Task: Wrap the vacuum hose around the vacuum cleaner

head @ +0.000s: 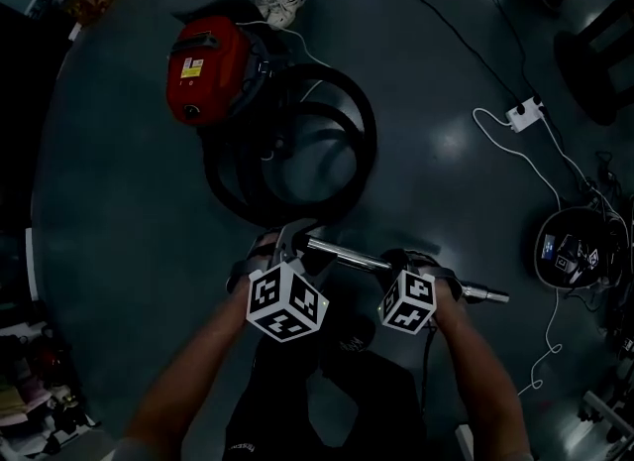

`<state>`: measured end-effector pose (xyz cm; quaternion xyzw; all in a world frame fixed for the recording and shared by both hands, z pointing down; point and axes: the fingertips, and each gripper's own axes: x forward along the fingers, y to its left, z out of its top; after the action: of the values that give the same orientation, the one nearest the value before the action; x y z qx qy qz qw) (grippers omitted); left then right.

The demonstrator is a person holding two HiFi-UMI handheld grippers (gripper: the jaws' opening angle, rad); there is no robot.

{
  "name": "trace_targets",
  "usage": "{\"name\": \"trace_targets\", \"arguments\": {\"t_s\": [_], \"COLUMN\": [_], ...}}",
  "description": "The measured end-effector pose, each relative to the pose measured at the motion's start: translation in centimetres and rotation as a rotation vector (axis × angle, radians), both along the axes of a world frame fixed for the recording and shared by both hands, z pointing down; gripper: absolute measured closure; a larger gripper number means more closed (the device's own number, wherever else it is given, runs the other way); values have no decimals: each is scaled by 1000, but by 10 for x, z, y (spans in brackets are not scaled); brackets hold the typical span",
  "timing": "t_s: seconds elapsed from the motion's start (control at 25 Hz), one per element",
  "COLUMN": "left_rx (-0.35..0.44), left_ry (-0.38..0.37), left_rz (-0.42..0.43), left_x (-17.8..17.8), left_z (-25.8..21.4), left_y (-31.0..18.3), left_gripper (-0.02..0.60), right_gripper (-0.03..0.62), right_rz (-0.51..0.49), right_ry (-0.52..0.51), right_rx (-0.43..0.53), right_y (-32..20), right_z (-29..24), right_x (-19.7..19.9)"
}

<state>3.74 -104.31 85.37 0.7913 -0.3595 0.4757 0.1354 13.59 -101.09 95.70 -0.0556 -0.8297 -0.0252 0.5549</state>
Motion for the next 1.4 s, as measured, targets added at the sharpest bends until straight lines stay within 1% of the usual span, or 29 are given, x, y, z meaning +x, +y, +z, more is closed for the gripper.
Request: {"name": "trace_targets", "arguments": {"t_s": [0.16,0.36,0.56,0.68,0.8,0.88,0.96,1.08,1.2,1.28,1.4], "left_rx": [-39,-115,-154,-167,-195,-212,-211,-205,-238,-260,-256], "left_ry": [8,86,159,180,198,195,182,178,184,141,39], "left_rz": [12,12,24,39,77,114,144,156,170,214,272], "left_x": [-13,-15,-21,-24,-22,-20,-19,-18,-18,-19,-25], "left_z": [52,116,173,203,227,243,257,273,288,302,324], "left_y": [-1,-3,-17,-23,-24,-22,-24,-28,-23,-15,-6], "left_gripper": [310,310,310,310,310,310,310,310,310,310,310], "right_gripper": [503,503,503,503,503,503,503,503,503,503,503], "right_rz": [-101,-214,-283,-309,-350,-393,-426,-445,-462,-471,-477], "right_ry": [27,65,80,83,97,111,123,127,132,132,127], "right_rx": [68,115,169,193,224,245,258,264,264,260,239], "right_y": [-15,-32,-56,-65,-72,-76,-82,-90,-97,-100,-99], "right_z": [40,95,149,177,198,211,223,240,256,263,272], "right_x": [-7,-9,-15,-19,-20,-22,-23,-25,-30,-36,-44]}}
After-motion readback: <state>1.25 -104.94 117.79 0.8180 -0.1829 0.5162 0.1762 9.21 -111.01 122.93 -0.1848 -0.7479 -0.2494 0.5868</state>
